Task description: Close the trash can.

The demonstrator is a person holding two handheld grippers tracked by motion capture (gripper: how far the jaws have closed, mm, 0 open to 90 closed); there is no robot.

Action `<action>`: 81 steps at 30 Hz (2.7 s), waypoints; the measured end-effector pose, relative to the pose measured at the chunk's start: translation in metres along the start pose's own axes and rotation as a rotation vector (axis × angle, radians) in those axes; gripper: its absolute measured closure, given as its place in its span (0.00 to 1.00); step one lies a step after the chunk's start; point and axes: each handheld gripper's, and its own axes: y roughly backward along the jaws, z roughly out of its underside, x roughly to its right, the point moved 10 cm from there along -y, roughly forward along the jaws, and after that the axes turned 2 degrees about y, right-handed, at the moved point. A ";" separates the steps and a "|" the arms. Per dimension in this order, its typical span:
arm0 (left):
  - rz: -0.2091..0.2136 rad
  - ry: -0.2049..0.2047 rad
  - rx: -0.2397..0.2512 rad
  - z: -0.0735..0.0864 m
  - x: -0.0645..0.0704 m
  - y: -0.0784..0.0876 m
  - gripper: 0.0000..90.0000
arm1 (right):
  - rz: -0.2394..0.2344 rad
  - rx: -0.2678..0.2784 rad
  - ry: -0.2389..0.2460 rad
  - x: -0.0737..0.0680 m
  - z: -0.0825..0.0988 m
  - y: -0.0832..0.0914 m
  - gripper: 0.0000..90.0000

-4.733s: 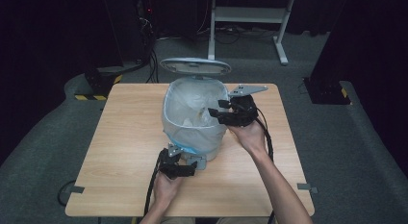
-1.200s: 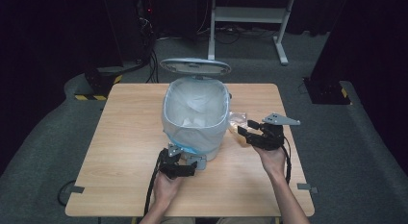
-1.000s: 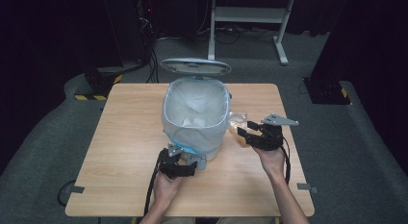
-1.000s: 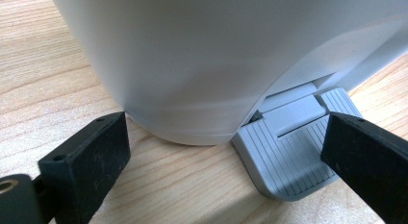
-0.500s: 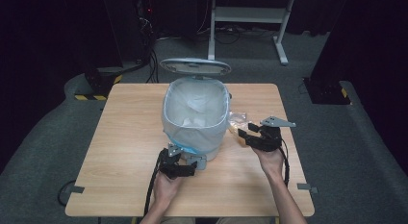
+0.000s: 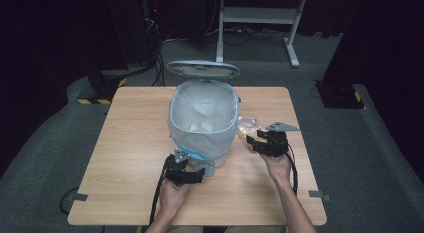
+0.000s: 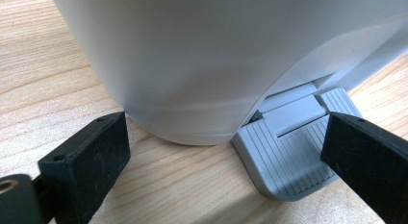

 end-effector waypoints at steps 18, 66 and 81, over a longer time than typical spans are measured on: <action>0.000 0.000 0.000 0.000 0.000 0.000 0.04 | 0.026 -0.047 -0.005 0.013 0.017 -0.024 0.50; 0.000 0.000 0.000 0.000 0.000 0.000 0.04 | 0.076 -0.168 -0.026 0.026 0.056 -0.062 0.55; 0.000 0.001 0.000 0.000 0.000 0.000 0.04 | 0.069 -0.172 -0.019 0.020 0.058 -0.061 0.71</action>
